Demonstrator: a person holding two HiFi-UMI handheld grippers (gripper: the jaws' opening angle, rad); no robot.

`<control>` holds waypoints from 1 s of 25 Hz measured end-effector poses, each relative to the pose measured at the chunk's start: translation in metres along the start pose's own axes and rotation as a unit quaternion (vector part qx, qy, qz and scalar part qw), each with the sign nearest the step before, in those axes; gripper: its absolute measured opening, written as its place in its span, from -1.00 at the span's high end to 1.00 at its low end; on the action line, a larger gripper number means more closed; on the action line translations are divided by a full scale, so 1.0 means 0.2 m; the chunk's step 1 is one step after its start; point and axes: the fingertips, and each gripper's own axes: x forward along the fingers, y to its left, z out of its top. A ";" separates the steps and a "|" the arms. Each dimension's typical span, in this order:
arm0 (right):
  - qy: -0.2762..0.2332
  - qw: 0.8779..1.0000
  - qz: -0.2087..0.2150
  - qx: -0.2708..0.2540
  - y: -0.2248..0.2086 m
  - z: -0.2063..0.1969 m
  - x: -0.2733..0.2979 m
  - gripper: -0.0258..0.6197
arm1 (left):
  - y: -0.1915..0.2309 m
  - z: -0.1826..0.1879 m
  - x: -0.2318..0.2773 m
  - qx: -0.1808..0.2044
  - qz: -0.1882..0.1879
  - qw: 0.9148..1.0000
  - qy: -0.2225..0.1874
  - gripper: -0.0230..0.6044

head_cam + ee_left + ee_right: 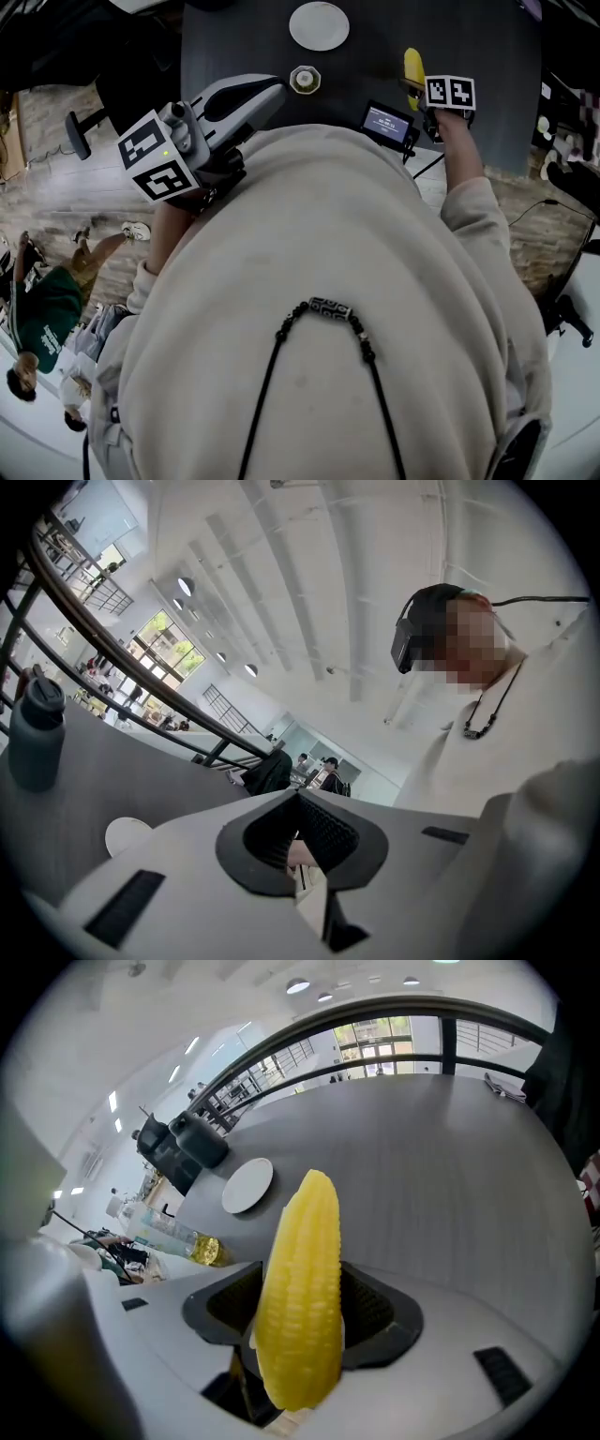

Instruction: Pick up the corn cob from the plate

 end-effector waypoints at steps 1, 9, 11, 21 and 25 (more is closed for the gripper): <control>-0.009 1.000 0.003 0.004 0.00 0.00 -0.02 0.11 | 0.01 0.00 0.01 0.001 -0.002 1.000 0.004 0.92; -0.097 0.995 0.036 0.006 0.17 0.13 -0.34 0.11 | 0.02 0.03 0.07 0.017 -0.029 0.999 0.030 0.92; -0.123 0.991 0.053 -0.001 0.26 0.19 -0.45 0.11 | 0.02 0.03 0.08 0.021 -0.035 0.999 0.033 0.92; -0.200 0.971 0.110 -0.069 0.65 0.38 -0.84 0.11 | -0.01 0.07 0.12 0.040 -0.058 0.997 0.042 0.92; -0.219 0.963 0.127 -0.093 0.78 0.43 -0.96 0.10 | -0.02 0.09 0.14 0.048 -0.064 0.996 0.046 0.92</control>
